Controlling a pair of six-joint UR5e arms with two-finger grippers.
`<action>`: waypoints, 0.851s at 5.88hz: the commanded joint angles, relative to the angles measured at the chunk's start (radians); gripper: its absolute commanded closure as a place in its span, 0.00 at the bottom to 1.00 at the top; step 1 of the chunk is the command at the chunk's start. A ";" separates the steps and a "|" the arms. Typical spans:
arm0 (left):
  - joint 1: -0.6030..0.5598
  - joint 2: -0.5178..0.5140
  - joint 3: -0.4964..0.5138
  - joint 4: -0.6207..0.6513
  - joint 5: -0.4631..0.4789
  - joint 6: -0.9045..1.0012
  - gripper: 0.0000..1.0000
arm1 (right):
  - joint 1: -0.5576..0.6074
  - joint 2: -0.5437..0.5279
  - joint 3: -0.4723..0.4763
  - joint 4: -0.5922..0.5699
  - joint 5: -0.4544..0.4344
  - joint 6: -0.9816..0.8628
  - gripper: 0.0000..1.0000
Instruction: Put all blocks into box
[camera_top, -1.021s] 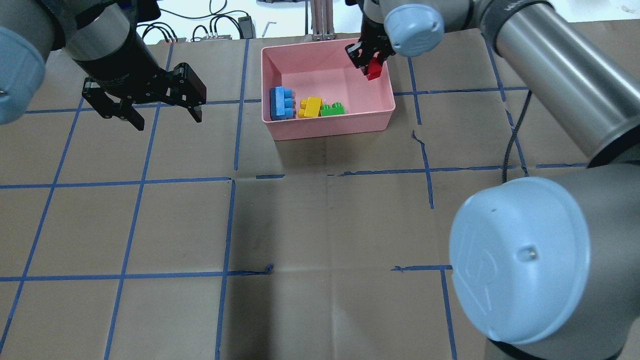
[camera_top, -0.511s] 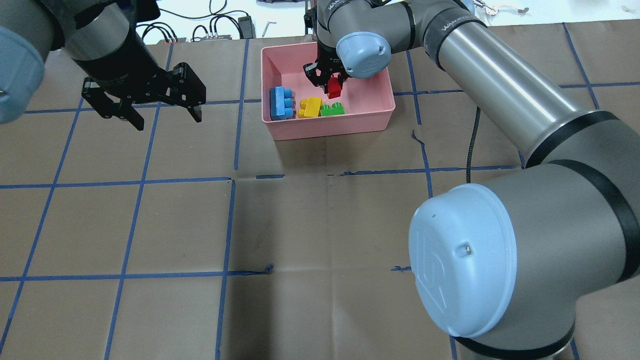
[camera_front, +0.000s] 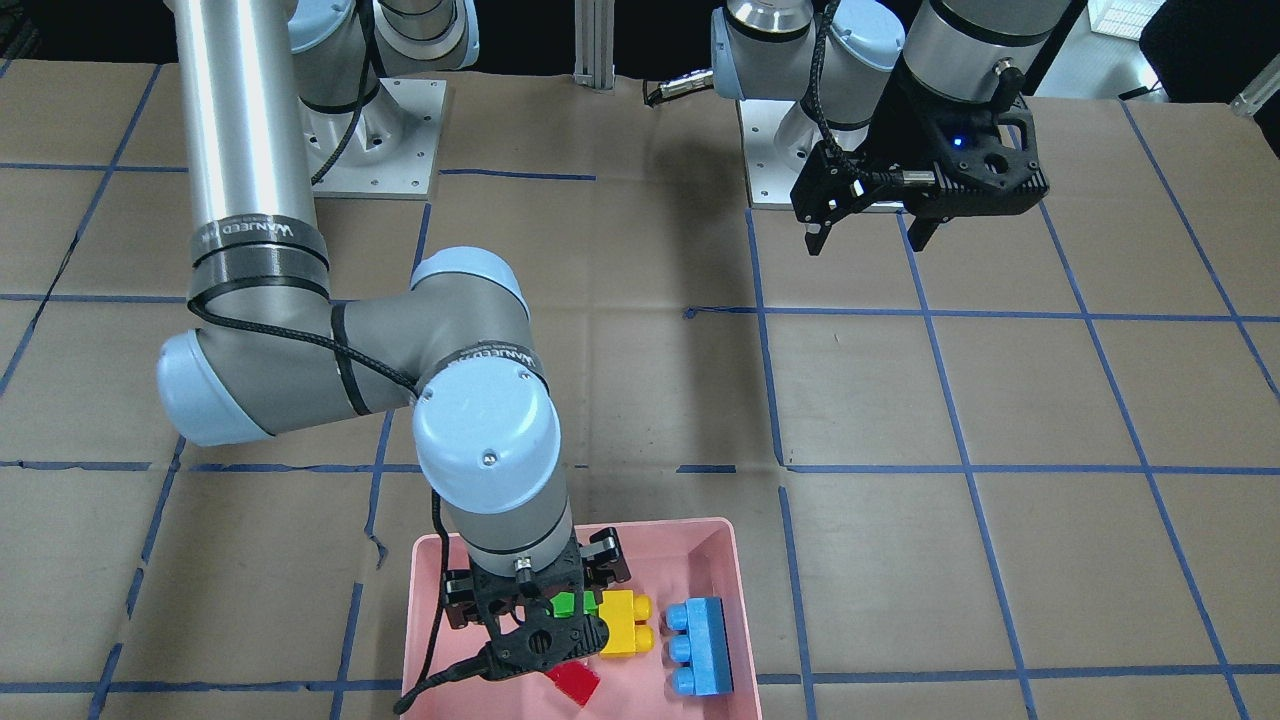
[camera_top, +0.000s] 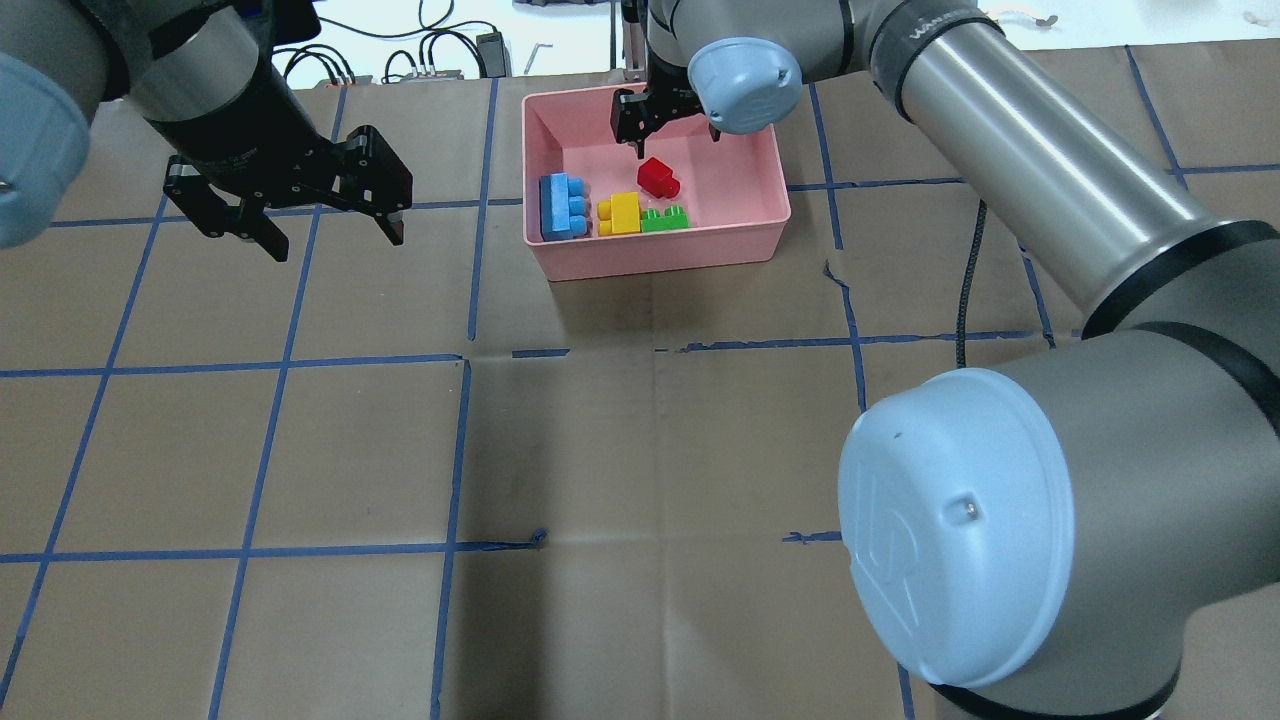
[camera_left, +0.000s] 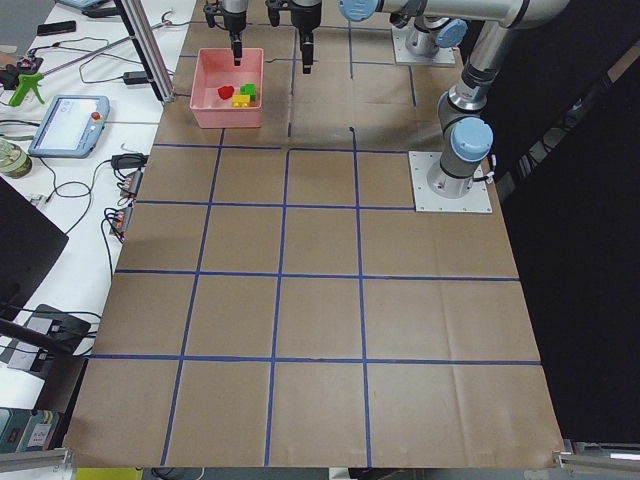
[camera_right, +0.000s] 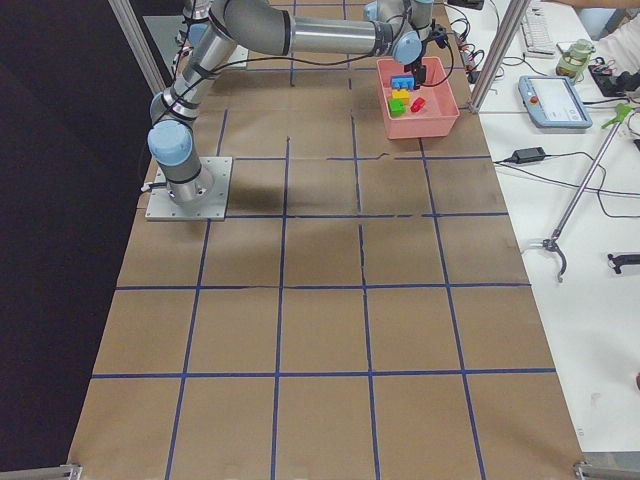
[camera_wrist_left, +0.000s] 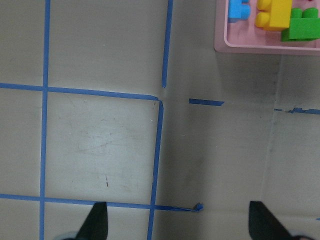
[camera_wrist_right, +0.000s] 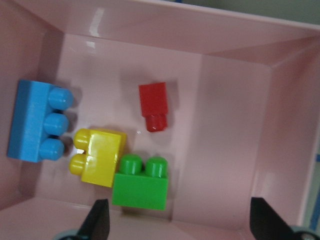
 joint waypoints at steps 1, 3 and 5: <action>0.000 0.000 -0.001 0.000 0.000 0.000 0.00 | -0.132 -0.123 0.016 0.239 0.003 -0.012 0.00; 0.000 0.000 0.000 0.000 0.000 0.000 0.00 | -0.201 -0.324 0.163 0.346 -0.006 -0.049 0.01; 0.000 0.000 0.000 0.002 0.000 -0.002 0.00 | -0.211 -0.574 0.402 0.360 -0.007 -0.032 0.01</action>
